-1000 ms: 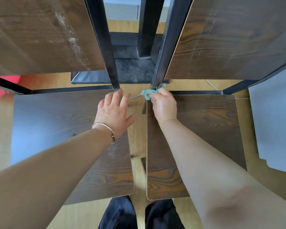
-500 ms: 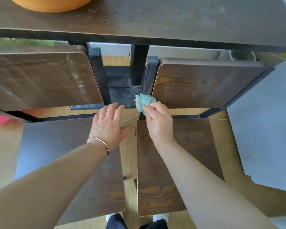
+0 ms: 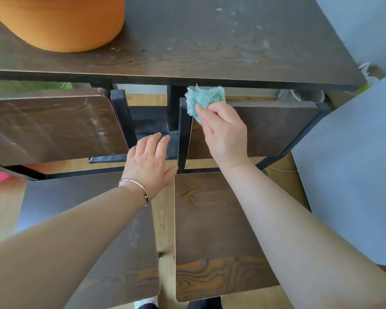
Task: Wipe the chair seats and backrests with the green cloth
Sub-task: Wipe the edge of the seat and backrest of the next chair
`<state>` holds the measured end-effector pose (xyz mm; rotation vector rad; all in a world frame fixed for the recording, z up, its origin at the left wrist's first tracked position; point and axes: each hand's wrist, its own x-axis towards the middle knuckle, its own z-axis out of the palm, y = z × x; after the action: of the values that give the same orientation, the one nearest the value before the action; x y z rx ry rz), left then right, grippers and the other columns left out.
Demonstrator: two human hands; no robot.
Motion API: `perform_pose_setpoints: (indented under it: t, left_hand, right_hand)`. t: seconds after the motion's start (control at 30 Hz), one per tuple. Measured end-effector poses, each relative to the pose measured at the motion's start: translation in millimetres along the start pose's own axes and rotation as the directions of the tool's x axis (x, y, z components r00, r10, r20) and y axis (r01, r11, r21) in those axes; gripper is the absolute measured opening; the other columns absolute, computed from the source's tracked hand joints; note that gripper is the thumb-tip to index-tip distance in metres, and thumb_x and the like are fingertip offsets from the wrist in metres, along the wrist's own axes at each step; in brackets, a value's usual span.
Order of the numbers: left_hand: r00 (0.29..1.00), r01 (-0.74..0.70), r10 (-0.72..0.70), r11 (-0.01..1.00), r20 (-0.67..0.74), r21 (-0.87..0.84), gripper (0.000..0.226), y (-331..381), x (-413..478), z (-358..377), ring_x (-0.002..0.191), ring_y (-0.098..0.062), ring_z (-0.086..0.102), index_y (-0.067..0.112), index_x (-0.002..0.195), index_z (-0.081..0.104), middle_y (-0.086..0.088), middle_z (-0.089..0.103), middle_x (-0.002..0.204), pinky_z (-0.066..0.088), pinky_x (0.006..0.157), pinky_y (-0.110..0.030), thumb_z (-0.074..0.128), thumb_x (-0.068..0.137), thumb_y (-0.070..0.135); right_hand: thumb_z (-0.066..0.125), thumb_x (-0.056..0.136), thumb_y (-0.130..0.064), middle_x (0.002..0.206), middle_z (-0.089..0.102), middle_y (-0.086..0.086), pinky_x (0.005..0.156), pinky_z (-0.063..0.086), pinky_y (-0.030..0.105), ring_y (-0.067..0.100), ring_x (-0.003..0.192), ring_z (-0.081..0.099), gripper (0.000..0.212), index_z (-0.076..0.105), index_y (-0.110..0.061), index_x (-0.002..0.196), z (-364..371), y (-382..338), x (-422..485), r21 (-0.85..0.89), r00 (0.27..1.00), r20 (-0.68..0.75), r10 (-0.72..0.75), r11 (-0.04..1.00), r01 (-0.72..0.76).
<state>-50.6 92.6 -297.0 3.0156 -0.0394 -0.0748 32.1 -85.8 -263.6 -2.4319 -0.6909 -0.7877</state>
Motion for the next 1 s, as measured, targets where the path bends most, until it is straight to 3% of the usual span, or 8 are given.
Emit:
perform_pose_setpoints:
  t: [0.17, 0.27, 0.37, 0.47, 0.57, 0.77, 0.9, 1.0]
  left_hand:
    - [0.998, 0.052, -0.053, 0.998, 0.044, 0.021, 0.08, 11.8, -5.9, 20.3, 0.135, -0.031, 0.032, 0.015, 0.15, 0.023, -0.009, 0.033, 0.15, 0.036, 0.107, -0.046, 0.054, 0.088, 0.057]
    - [0.997, 0.069, -0.07, 0.997, 0.026, 0.044, 0.081, 15.4, -7.9, 27.1, 0.132, -0.032, 0.035, 0.014, 0.148, 0.028, -0.009, 0.036, 0.148, 0.039, 0.104, -0.047, 0.057, 0.086, 0.057]
    - [0.994, 0.105, -0.108, 0.992, 0.033, 0.075, 0.081, 19.1, -7.0, 30.8, 0.134, -0.031, 0.033, 0.015, 0.149, 0.025, -0.009, 0.034, 0.15, 0.036, 0.106, -0.045, 0.055, 0.087, 0.058]
    - [0.986, 0.162, -0.164, 0.984, 0.028, 0.068, 0.082, 27.4, -6.6, 32.4, 0.135, -0.031, 0.032, 0.014, 0.15, 0.022, -0.008, 0.032, 0.15, 0.035, 0.107, -0.044, 0.054, 0.088, 0.058]
    - [0.981, 0.192, -0.193, 0.98, 0.024, 0.051, 0.082, 39.1, -9.3, 30.5, 0.135, -0.03, 0.032, 0.014, 0.15, 0.022, -0.008, 0.033, 0.15, 0.036, 0.107, -0.045, 0.053, 0.088, 0.058]
    - [0.98, 0.197, -0.198, 0.979, 0.026, 0.047, 0.08, 59.5, -6.4, 26.0, 0.138, -0.03, 0.029, 0.015, 0.15, 0.019, -0.008, 0.03, 0.152, 0.034, 0.109, -0.045, 0.049, 0.09, 0.057]
    - [0.979, 0.2, -0.201, 0.979, 0.018, 0.048, 0.079, 68.9, -2.0, 27.9, 0.138, -0.03, 0.029, 0.017, 0.151, 0.017, -0.008, 0.029, 0.153, 0.034, 0.109, -0.045, 0.049, 0.09, 0.057]
    - [0.977, 0.209, -0.21, 0.977, 0.017, 0.046, 0.079, 71.4, -1.9, 35.4, 0.137, -0.03, 0.029, 0.017, 0.151, 0.018, -0.008, 0.03, 0.152, 0.034, 0.109, -0.045, 0.048, 0.09, 0.057]
  right_hand:
    - [0.062, 0.094, -0.023, 0.101, 0.068, 0.01, 0.076, 0.054, 0.023, 0.018, 0.095, 0.063, 0.023, 0.071, -0.005, 0.104, 15.1, 16.9, -26.0, -0.008, 0.993, 0.11, -0.053, 0.998, 0.054]
    - [0.075, 0.084, -0.01, 0.09, 0.066, 0.007, 0.06, 0.057, 0.03, 0.021, 0.084, 0.061, 0.014, 0.07, -0.004, 0.096, 32.4, 33.3, -63.0, 0.03, 0.965, 0.253, -0.071, 0.997, 0.066]
    - [0.077, 0.082, -0.008, 0.096, 0.065, 0.005, 0.061, 0.059, 0.034, 0.02, 0.088, 0.06, 0.022, 0.07, -0.007, 0.103, 40.9, 54.0, -93.7, 0.005, 0.903, 0.427, -0.042, 0.999, 0.044]
    - [0.079, 0.077, -0.004, 0.1, 0.066, 0.006, 0.06, 0.058, 0.033, 0.024, 0.094, 0.061, 0.034, 0.071, -0.007, 0.11, 39.3, 67.7, -99.4, -0.031, 0.844, 0.524, -0.114, 0.988, 0.152]
    - [0.077, 0.08, -0.009, 0.1, 0.067, 0.008, 0.063, 0.059, 0.037, 0.026, 0.095, 0.062, 0.028, 0.071, -0.006, 0.107, 21.2, 67.9, -75.5, -0.05, 0.865, 0.475, -0.163, 0.976, 0.211]
    - [0.06, 0.095, -0.024, 0.096, 0.067, 0.009, 0.076, 0.053, 0.026, 0.02, 0.093, 0.064, 0.023, 0.073, -0.006, 0.101, -34.0, 58.9, 7.4, -0.018, 0.977, 0.116, -0.177, 0.983, 0.181]
    - [0.062, 0.095, -0.022, 0.096, 0.068, 0.01, 0.076, 0.053, 0.025, 0.02, 0.093, 0.064, 0.022, 0.073, -0.005, 0.103, -27.8, 69.5, -0.5, 0.014, 0.969, 0.076, -0.236, 0.972, 0.236]
    - [0.063, 0.093, -0.015, 0.092, 0.067, 0.01, 0.069, 0.055, 0.029, 0.021, 0.088, 0.06, 0.016, 0.073, -0.005, 0.102, -5.4, 83.5, -33.9, 0.021, 0.94, 0.14, -0.311, 0.95, 0.311]
